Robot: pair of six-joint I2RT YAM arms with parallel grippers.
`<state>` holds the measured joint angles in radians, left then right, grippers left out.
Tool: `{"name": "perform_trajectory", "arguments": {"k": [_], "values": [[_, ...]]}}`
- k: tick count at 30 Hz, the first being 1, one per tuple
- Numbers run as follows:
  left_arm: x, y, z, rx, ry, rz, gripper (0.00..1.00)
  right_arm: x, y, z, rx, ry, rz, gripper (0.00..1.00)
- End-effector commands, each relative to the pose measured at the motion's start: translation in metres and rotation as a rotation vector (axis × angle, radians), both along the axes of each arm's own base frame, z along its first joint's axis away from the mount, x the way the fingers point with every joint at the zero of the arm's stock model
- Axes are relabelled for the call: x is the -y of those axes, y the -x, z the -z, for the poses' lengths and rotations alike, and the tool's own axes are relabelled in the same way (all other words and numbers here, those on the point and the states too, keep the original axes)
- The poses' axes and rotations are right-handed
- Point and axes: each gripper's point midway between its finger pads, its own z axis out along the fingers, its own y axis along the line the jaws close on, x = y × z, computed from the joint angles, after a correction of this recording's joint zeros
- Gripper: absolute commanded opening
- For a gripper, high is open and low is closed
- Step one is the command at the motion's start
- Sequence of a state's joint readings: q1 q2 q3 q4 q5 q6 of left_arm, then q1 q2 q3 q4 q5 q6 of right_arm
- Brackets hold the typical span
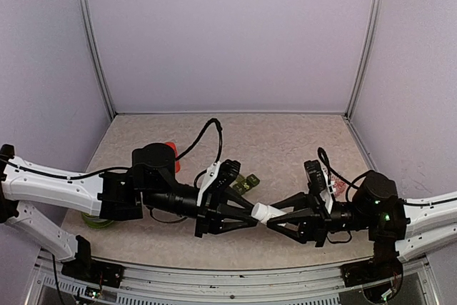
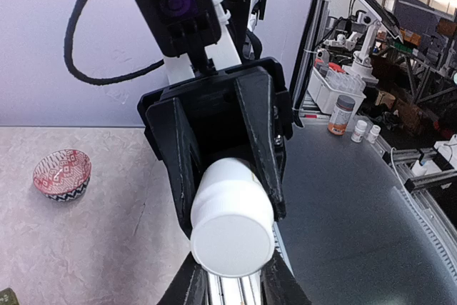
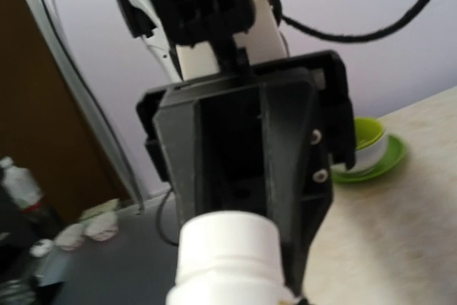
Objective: Sort the pills into containers
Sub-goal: Screw the lid of the pill bottle onto the pill bottle, then pass from the right arm to the left
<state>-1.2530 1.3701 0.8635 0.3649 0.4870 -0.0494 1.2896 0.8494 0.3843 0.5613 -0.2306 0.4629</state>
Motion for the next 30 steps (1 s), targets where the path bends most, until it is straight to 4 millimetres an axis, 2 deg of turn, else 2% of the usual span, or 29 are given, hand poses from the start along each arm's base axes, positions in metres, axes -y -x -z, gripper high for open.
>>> {"name": "perform_trajectory", "arguments": {"k": [1,5,6,7,12,15,20,25,30], "values": [[-0.006,0.014,-0.005,0.096,0.040,0.030,0.31,-0.007,0.003,-0.008,-0.102,0.005,-0.031,0.00],[-0.007,0.000,-0.008,0.018,0.054,-0.060,0.72,-0.004,-0.012,-0.008,-0.006,0.048,0.065,0.00],[-0.006,-0.004,-0.010,-0.019,0.063,-0.078,0.94,-0.003,-0.017,-0.008,0.033,0.061,0.102,0.00],[-0.004,-0.008,-0.008,-0.063,0.058,-0.095,0.98,-0.001,-0.022,-0.008,0.063,0.076,0.132,0.00],[0.003,-0.022,-0.002,-0.283,0.046,-0.159,0.99,0.004,-0.045,-0.005,0.189,0.130,0.271,0.00],[0.003,-0.028,-0.006,-0.376,0.069,-0.194,0.99,0.001,-0.054,0.004,0.223,0.182,0.315,0.00],[0.000,-0.040,-0.017,-0.435,0.105,-0.249,0.99,-0.007,-0.064,0.019,0.233,0.253,0.349,0.00],[0.002,-0.039,-0.021,-0.454,0.117,-0.234,0.99,-0.004,-0.080,0.032,0.227,0.308,0.439,0.00],[0.003,-0.040,-0.020,-0.458,0.120,-0.237,0.99,-0.010,-0.081,0.043,0.236,0.350,0.432,0.00]]}}
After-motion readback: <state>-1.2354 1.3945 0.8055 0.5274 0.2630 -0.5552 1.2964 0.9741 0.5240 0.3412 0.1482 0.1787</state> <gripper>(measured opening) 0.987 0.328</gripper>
